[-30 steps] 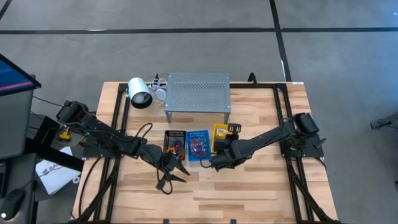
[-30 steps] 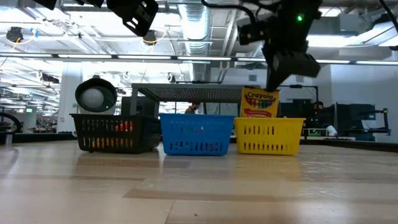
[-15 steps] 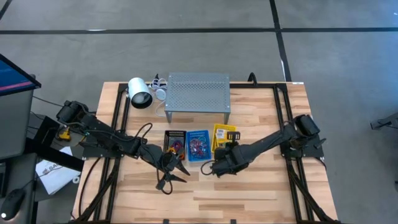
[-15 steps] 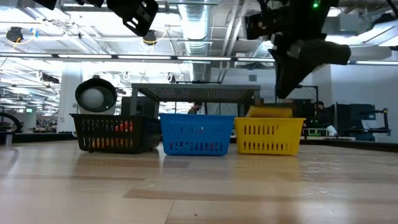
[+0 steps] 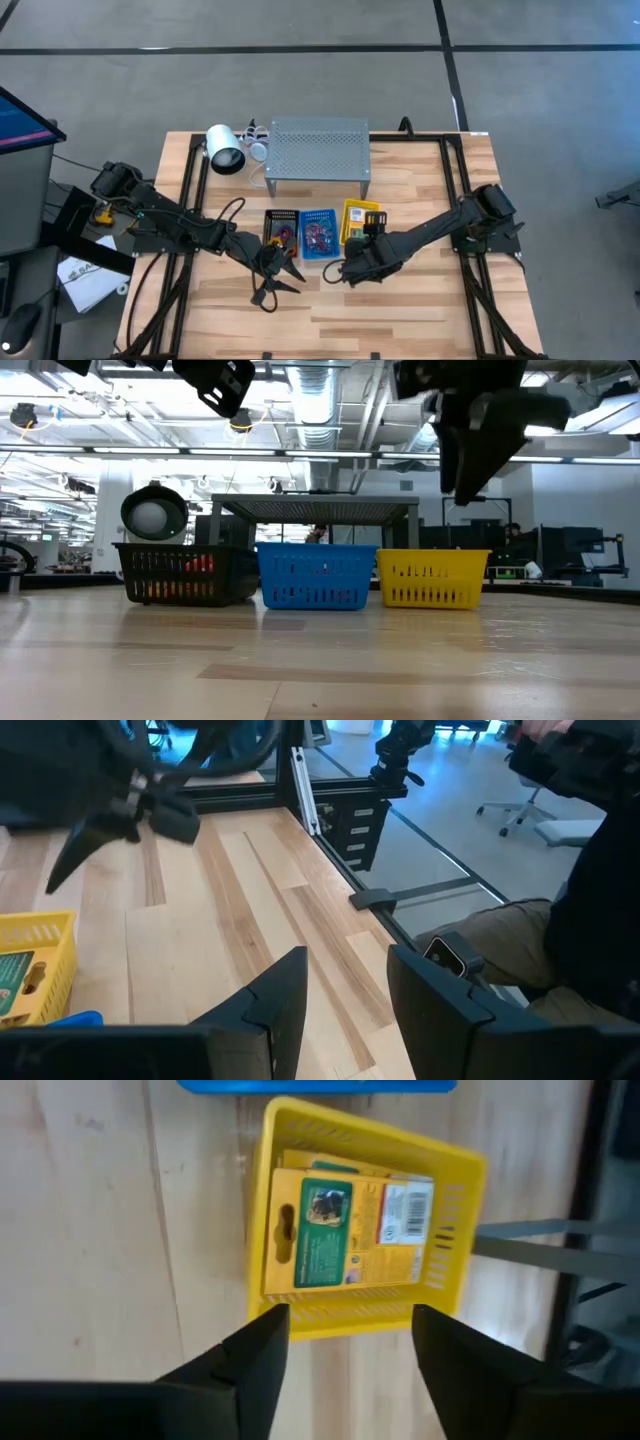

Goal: Pick & Place Office Desk Supplies
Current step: Put the black basket on the shelf

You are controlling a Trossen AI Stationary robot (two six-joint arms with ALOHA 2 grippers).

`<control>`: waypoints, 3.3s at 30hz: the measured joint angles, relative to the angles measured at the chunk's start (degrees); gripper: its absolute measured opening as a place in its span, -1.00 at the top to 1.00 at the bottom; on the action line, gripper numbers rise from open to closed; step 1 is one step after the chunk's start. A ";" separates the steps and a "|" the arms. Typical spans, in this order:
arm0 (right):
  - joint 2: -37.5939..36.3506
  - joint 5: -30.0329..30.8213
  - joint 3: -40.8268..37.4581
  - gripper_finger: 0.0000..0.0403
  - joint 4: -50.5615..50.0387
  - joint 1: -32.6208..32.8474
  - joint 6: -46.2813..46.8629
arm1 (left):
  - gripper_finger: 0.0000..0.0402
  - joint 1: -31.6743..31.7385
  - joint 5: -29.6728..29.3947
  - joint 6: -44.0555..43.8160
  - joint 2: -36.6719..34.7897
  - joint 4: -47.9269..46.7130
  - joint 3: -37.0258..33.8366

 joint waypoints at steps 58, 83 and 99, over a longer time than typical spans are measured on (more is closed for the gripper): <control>-59.36 -15.34 -60.02 -0.11 103.28 15.97 -34.61 | 0.32 7.04 -0.01 0.59 -27.69 24.93 -21.07; -58.52 -47.28 -73.09 -0.11 122.88 -22.20 -18.94 | 0.32 7.58 -0.04 9.49 -27.67 21.86 -21.07; -52.96 -47.95 -75.52 -0.11 128.30 -16.56 -15.58 | 0.32 7.58 -6.88 6.58 -27.66 18.90 -21.07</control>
